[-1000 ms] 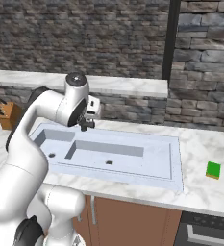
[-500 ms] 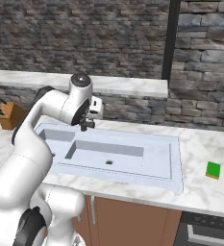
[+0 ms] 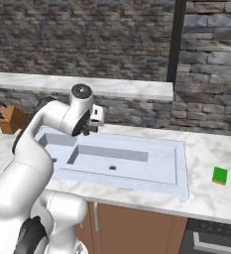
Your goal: Soak the sponge with water for a few seconds and then drop it inside the sink.
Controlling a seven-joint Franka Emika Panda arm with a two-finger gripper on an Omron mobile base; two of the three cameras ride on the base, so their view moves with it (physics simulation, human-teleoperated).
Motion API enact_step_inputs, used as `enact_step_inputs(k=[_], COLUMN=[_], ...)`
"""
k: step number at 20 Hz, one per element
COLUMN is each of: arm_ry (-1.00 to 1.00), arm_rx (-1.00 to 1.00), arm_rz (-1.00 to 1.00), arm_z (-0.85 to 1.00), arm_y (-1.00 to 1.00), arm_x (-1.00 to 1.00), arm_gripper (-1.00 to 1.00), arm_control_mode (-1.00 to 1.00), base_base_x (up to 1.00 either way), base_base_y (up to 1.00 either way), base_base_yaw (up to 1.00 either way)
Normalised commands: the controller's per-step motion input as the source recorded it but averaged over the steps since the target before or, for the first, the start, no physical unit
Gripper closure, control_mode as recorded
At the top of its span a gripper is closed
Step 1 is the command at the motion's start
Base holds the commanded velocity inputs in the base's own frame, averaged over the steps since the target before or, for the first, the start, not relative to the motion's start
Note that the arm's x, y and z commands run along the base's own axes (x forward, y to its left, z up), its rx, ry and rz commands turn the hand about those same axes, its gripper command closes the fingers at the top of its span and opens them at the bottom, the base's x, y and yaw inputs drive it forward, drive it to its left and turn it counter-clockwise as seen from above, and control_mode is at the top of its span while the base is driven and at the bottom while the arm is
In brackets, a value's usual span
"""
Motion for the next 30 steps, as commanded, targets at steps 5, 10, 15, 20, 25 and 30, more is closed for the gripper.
enact_step_inputs(k=[5,10,15,20,25,30], arm_ry=[0.0,0.0,-0.02,-0.15,-0.2,-0.14], arm_rx=[0.0,0.0,0.0,0.0,0.0,0.0], arm_rz=[0.16,0.17,0.09,0.02,0.0,0.0], arm_z=[0.0,0.0,0.01,0.0,0.0,0.0], arm_y=[-0.08,-0.21,-0.04,0.0,0.12,0.01], arm_x=[0.0,0.0,0.0,0.0,0.0,0.0], arm_gripper=[-1.0,-1.0,-1.0,-1.0,-1.0,-1.0], arm_control_mode=[-1.0,-1.0,-1.0,-1.0,-1.0,-1.0], base_base_x=[0.0,0.0,0.0,0.0,0.0,0.0], base_base_y=[0.0,0.0,0.0,0.0,0.0,0.0], base_base_yaw=[0.0,0.0,0.0,0.0,0.0,0.0])
